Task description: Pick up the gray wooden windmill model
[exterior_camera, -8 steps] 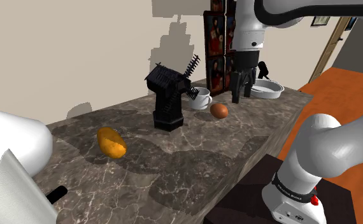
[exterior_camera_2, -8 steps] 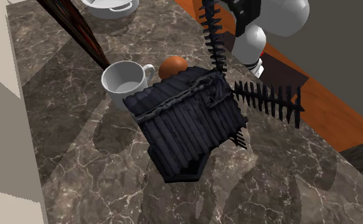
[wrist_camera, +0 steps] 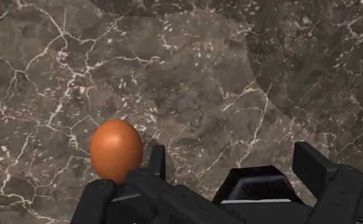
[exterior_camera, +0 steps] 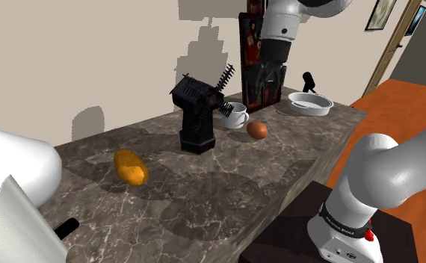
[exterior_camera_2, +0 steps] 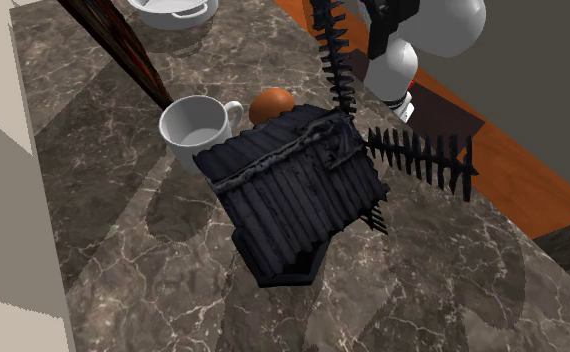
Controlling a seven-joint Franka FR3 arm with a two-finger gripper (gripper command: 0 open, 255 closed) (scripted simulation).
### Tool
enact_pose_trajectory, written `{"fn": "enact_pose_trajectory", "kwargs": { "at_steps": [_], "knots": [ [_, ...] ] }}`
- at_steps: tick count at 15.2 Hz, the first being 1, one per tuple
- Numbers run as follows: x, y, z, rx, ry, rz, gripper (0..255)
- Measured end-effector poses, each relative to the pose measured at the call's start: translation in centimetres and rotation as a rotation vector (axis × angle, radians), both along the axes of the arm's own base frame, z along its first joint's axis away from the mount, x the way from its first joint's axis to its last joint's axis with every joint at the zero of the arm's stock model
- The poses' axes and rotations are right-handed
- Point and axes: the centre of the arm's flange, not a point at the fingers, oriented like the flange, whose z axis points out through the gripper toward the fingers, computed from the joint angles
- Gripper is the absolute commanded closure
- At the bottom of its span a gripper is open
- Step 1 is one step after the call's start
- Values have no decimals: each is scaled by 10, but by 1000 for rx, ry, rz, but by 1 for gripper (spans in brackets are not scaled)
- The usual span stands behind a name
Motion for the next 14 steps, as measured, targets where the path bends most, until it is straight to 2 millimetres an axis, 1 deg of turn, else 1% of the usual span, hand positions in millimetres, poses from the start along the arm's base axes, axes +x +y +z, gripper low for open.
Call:
{"fn": "enact_pose_trajectory", "kwargs": {
  "at_steps": [5, 8, 11, 12, 14],
  "knots": [
    [27, 14, 42, 49, -116, -56, 0],
    [35, 18, 66, 78, -185, -90, 0],
    [51, 22, 93, 107, -254, -123, 0],
    [52, 22, 96, 112, -266, -130, 0],
    [53, 22, 92, 116, -276, -134, 0]
  ]
}}
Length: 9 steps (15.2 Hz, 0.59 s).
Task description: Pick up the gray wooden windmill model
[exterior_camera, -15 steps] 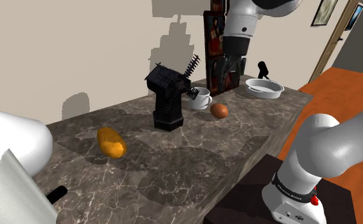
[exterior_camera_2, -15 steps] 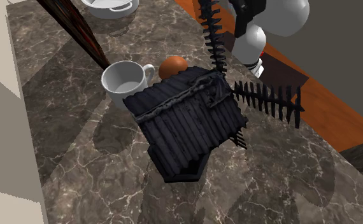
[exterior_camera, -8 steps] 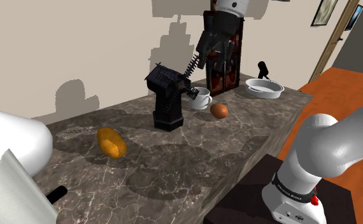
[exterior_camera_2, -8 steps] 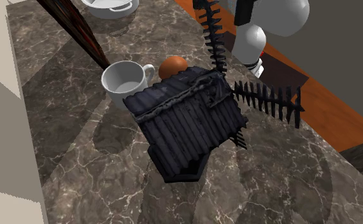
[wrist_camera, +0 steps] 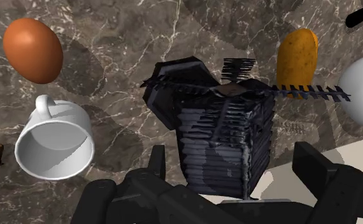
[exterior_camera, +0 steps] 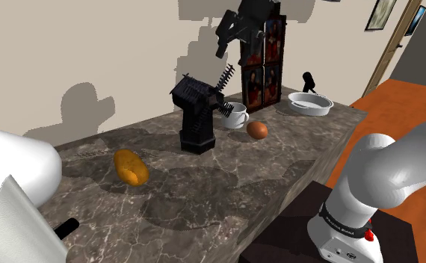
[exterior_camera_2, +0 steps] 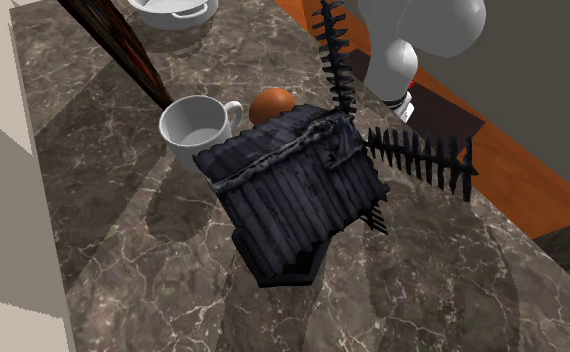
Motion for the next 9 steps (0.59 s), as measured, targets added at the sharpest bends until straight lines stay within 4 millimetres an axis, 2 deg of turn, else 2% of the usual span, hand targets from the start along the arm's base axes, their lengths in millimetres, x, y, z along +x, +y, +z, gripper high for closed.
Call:
{"fn": "enact_pose_trajectory", "kwargs": {
  "at_steps": [6, 7, 9],
  "knots": [
    [0, 0, -25, 1, -3, -2, 0],
    [0, 0, -27, 1, -3, -2, 255],
    [0, 0, -27, 1, -5, -2, 255]
  ]
}}
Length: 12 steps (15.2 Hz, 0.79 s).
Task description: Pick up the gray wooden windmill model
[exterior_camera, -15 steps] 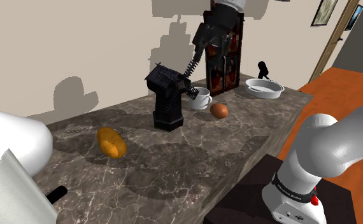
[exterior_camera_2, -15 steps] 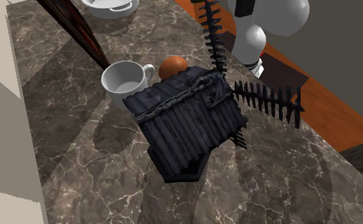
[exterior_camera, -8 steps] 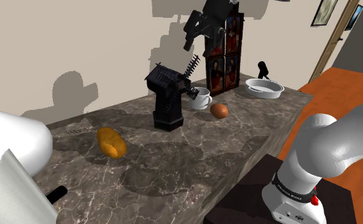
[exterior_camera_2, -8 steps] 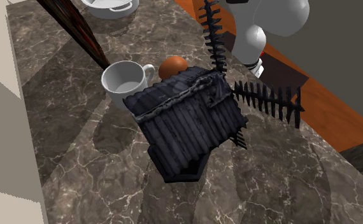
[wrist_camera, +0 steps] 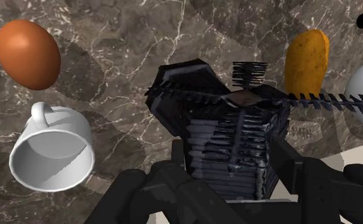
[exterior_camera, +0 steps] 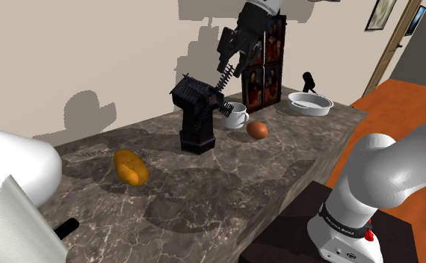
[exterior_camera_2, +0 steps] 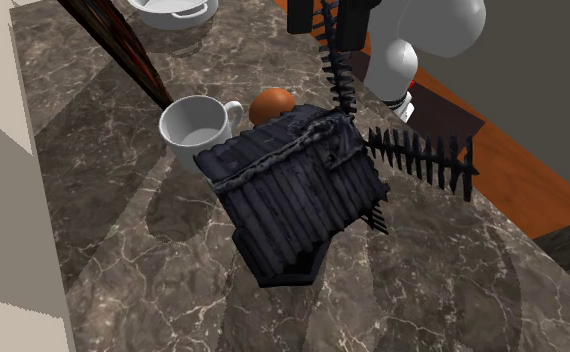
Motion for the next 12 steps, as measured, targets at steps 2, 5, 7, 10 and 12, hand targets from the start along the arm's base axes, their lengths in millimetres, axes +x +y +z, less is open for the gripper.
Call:
{"fn": "enact_pose_trajectory", "kwargs": {
  "at_steps": [2, 5, 7, 10, 12],
  "knots": [
    [0, 0, 0, 0, 0, 0, 255],
    [-1, 0, 0, 0, 0, 0, 255],
    [0, 0, 0, 0, 0, 0, 255],
    [1, -1, 5, 0, 3, 1, 255],
    [2, -1, 14, 0, 4, 0, 255]
  ]
}}
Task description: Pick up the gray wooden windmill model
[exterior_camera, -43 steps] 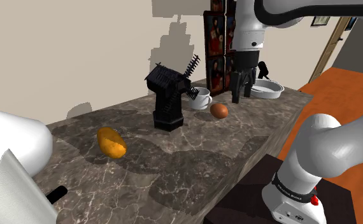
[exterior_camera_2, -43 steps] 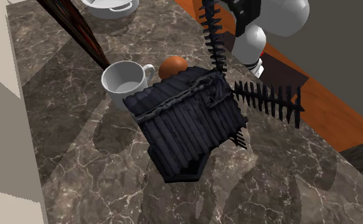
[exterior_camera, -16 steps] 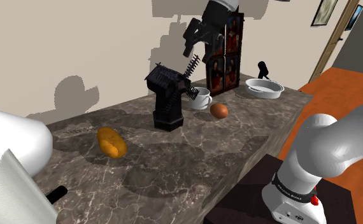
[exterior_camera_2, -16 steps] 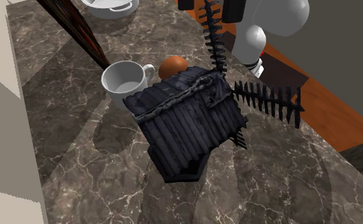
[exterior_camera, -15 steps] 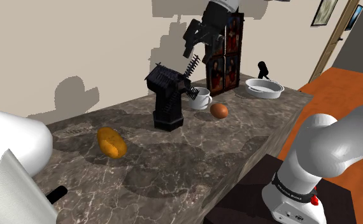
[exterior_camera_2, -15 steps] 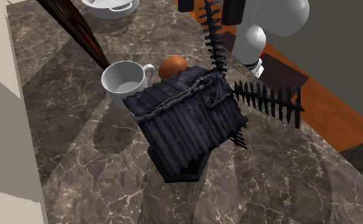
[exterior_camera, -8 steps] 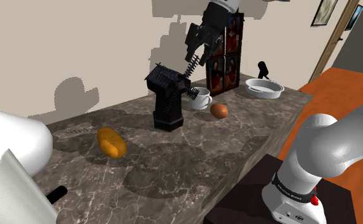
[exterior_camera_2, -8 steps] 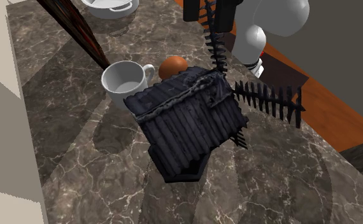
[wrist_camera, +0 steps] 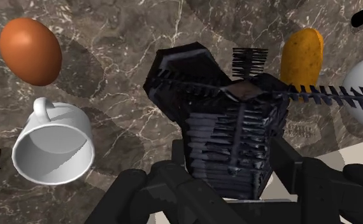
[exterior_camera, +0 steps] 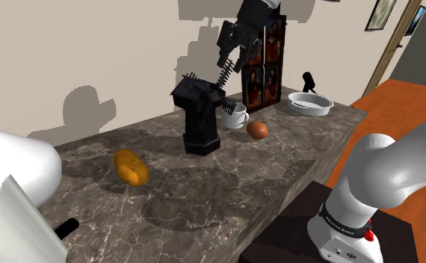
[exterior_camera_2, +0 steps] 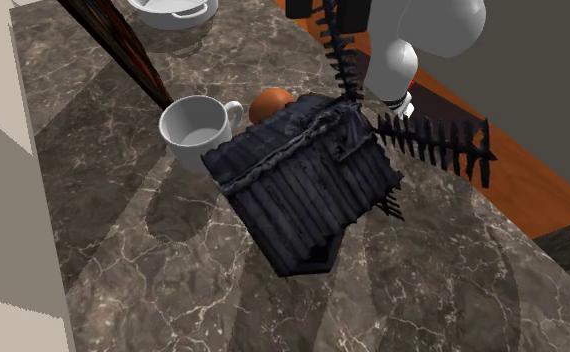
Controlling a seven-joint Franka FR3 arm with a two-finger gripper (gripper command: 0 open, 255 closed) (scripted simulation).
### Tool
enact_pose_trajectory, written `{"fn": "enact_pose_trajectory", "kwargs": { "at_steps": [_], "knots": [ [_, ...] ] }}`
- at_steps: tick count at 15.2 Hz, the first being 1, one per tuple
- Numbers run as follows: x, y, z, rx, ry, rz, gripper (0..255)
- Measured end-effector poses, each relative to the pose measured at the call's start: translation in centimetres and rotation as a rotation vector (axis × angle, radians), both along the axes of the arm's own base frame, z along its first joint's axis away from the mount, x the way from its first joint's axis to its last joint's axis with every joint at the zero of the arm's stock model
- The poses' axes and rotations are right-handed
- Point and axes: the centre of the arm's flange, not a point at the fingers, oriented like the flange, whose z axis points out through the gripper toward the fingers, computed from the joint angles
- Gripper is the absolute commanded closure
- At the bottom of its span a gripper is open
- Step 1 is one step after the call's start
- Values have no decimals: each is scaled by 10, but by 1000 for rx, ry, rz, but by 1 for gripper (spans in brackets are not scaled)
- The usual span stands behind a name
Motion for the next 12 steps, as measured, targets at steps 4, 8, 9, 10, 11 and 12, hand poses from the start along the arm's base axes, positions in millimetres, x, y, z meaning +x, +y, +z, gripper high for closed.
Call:
{"fn": "enact_pose_trajectory", "kwargs": {
  "at_steps": [4, 8, 9, 10, 11, 12],
  "knots": [
    [0, 0, 21, 0, 0, 0, 255],
    [-1, 0, 42, 0, 1, 0, 255],
    [-1, 0, 47, 0, 1, 1, 255],
    [1, 1, 52, 0, 1, 0, 255],
    [0, 1, 58, 0, 1, 0, 255],
    [-1, 0, 61, 0, 0, 0, 255]
  ]
}}
